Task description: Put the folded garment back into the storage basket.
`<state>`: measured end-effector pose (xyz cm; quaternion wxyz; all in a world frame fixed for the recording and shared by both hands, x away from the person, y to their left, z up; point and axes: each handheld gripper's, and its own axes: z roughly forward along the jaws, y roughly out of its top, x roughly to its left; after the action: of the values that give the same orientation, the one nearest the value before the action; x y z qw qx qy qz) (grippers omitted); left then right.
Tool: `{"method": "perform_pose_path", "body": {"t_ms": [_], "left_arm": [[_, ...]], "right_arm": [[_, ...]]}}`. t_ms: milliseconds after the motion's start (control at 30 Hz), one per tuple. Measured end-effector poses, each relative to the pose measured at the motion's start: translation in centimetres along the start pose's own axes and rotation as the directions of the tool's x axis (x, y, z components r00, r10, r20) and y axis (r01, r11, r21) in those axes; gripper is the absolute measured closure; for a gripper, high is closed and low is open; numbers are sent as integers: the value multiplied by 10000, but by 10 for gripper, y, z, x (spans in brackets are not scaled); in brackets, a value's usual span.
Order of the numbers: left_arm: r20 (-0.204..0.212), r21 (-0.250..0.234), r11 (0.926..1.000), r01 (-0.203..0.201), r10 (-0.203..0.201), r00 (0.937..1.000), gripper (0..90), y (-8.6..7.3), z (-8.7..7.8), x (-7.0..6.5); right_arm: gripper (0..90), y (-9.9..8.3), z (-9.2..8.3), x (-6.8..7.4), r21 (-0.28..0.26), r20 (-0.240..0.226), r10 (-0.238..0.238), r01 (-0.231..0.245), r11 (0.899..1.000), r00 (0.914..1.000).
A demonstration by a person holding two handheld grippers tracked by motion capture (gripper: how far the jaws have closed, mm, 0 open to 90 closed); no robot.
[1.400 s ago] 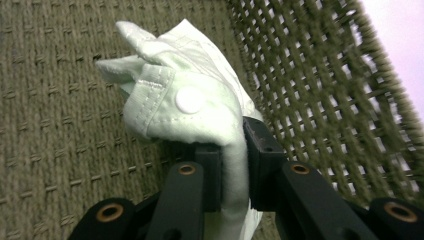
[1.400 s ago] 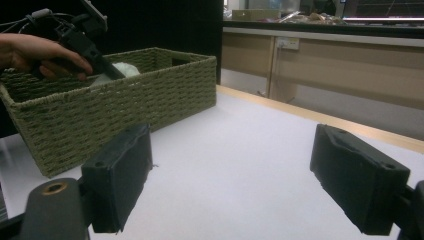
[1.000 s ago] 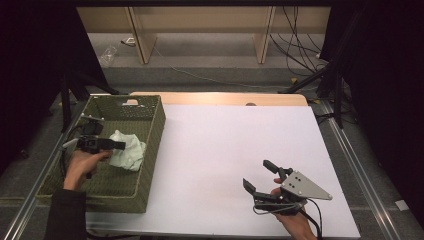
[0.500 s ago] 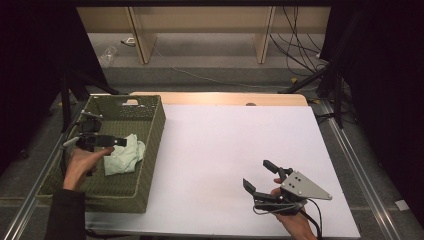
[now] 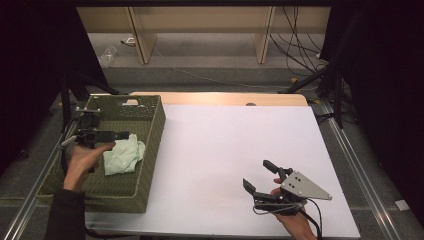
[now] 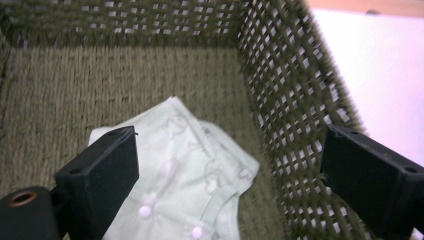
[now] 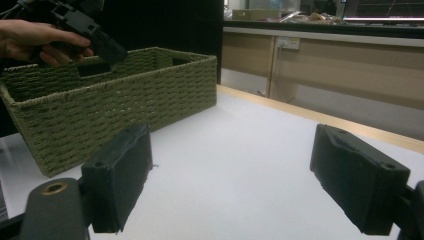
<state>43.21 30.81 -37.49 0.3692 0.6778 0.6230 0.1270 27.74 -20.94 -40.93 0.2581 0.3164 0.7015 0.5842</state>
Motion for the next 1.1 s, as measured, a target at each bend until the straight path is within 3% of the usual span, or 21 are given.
{"method": "perform_pose_path", "body": {"t_ms": [333, 533, 767, 933, 1100], "left_arm": [[1096, -1084, 9940, 128, -8, 9940, 106, 1, -4, -9], [1690, -1644, 9863, -110, 392, 9848, 107, 3, -9, -25], [1982, -2087, 9773, -366, 789, 9770, 116, 3, -8, -40], [2594, -2305, 9727, -262, 874, 9618, 129, 2, -8, -51], [2638, -2355, 9690, -742, 1373, 9548, 132, 2, -6, -68]], "right_arm": [[179, 0, 0, 0, 13, -2, 1, -1, 10000, 10000], [179, 0, 0, 0, 9, -5, 7, -7, 10000, 10000], [179, 0, 0, 0, -29, -18, 6, -6, 10000, 10000], [179, 0, 0, 0, -7, -3, 13, -13, 10000, 10000], [180, 0, 0, 0, -22, -10, 19, -19, 10000, 10000]]}}
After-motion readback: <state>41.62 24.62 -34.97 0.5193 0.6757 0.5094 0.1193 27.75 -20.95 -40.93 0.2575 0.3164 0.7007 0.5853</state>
